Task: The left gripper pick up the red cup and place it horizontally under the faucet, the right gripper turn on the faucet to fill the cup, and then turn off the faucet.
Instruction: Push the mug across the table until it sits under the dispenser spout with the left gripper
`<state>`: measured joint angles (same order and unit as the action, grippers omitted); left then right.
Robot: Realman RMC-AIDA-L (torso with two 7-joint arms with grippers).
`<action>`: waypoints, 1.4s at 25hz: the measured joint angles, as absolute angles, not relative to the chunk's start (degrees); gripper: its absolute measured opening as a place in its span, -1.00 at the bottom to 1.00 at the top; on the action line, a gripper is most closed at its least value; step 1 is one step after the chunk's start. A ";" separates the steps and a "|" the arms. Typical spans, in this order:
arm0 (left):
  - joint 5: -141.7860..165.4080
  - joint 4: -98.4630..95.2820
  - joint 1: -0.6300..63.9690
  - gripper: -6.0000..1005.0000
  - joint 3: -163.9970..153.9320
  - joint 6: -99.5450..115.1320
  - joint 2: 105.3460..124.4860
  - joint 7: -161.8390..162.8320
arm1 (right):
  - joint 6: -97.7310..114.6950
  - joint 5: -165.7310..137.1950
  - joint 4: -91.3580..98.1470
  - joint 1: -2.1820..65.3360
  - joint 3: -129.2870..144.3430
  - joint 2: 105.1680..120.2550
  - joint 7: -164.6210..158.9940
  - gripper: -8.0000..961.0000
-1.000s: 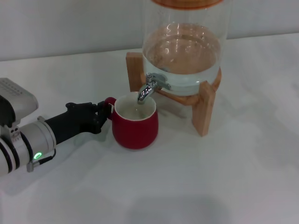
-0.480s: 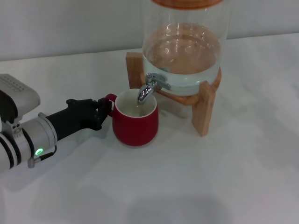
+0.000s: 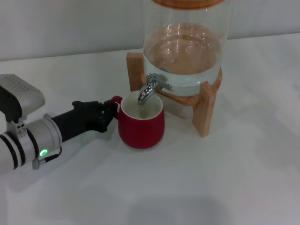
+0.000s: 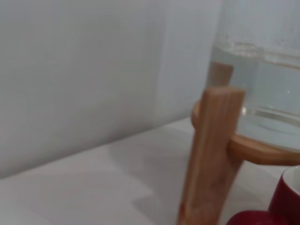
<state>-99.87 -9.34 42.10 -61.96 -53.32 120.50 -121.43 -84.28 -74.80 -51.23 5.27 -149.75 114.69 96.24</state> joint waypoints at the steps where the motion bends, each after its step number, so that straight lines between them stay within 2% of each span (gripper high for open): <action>1: -99.89 -9.55 42.10 -0.76 -62.94 -53.37 120.49 -120.58 | -84.28 -74.80 -51.23 5.27 -149.75 114.69 96.23 0.50; 35: -99.77 -9.58 41.52 -0.76 -65.83 -51.91 120.31 -118.56 | -84.23 -74.80 -50.80 5.25 -150.11 114.70 96.42 0.50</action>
<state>-99.77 -9.58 41.51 -65.83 -51.91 120.31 -118.56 -84.23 -74.80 -50.80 5.25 -150.11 114.70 96.42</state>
